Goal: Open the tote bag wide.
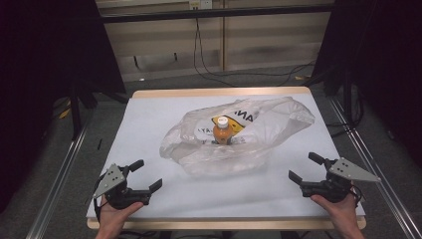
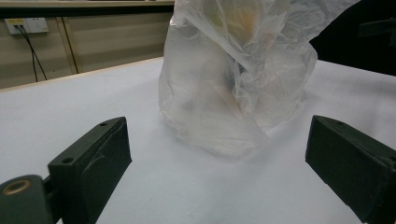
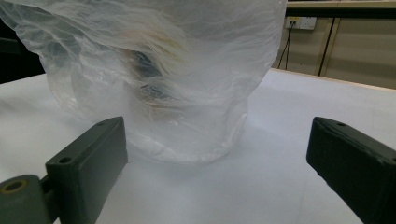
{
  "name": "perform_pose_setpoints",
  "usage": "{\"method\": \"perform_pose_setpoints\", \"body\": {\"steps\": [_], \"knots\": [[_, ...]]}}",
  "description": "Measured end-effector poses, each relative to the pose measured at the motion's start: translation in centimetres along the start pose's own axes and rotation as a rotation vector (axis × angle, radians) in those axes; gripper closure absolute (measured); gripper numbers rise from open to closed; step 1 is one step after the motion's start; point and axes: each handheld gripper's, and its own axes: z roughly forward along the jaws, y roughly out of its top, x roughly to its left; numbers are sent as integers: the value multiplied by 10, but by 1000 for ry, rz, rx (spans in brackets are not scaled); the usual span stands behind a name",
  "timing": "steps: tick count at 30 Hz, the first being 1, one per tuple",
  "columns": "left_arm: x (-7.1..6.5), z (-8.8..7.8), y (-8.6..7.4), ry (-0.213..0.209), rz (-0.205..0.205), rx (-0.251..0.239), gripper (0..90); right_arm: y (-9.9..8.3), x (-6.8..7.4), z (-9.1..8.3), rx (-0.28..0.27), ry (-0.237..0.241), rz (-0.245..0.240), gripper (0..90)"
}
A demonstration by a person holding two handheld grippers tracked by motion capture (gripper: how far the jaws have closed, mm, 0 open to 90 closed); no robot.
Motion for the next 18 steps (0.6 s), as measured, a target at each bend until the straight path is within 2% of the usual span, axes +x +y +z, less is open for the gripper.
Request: {"method": "perform_pose_setpoints", "body": {"steps": [2,6,8,17,18], "knots": [[0,0,0,-2,8,6,79,0,-1,0,3,2,-5,70],[1,2,0,-4,5,9,93,-1,0,0,7,12,-3,89],[1,2,0,-4,-4,2,111,0,0,0,11,17,-6,126],[1,2,1,4,-7,3,108,0,0,2,13,21,-10,99],[1,3,1,-4,-8,3,121,0,0,2,11,22,-10,106]]}}
